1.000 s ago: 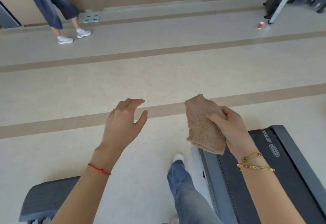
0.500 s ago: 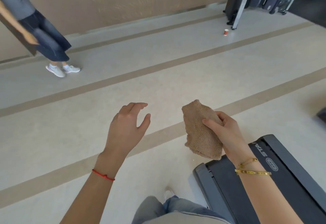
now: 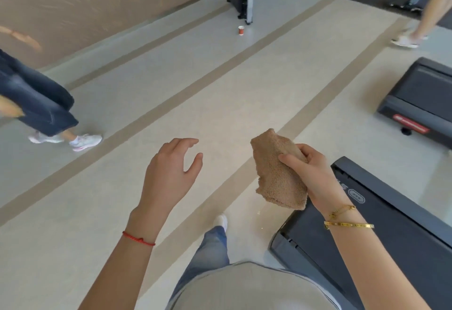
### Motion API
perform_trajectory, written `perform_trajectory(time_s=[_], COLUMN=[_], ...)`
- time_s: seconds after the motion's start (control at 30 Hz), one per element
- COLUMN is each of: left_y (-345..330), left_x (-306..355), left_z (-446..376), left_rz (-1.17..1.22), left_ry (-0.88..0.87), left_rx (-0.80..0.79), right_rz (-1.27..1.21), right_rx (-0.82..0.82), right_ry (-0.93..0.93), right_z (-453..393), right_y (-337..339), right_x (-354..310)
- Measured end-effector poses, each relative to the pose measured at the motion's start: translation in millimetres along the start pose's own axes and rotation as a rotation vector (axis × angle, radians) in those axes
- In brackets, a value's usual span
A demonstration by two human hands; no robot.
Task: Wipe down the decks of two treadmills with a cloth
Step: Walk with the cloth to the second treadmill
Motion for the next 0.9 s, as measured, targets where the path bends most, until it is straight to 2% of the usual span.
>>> perform_trajectory(time_s=[0.23, 0.5, 0.73, 0.9], left_y=[-31, -88, -167, -240], left_x=[3, 35, 82, 134], left_z=[-138, -254, -323, -369], left_rz=[0.046, 0.106, 0.147, 0.166], left_ry=[-0.195, -0.385, -0.488, -0.548], left_rx=[-0.168, -0.356, -0.486, -0.537], right_rz=[-0.121, -0.237, -0.329, -0.377], right_rx=[0.217, 0.458, 0.608, 0.680], right_ry=[-0.075, -0.187, -0.244, -0.254], right_z=[-62, -104, -146, -188], right_y=[10, 38, 89, 154], right_x=[-21, -27, -17, -4])
Point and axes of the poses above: each hand's wrist, its own z-axis away from the middle knuckle, its own y-axis out of the back of the hand, x = y × z, the point moved 6 cm from there along -z, towards the middle knuckle, and after that the axes turned 15 degrees about z, right-handed, at the moved point
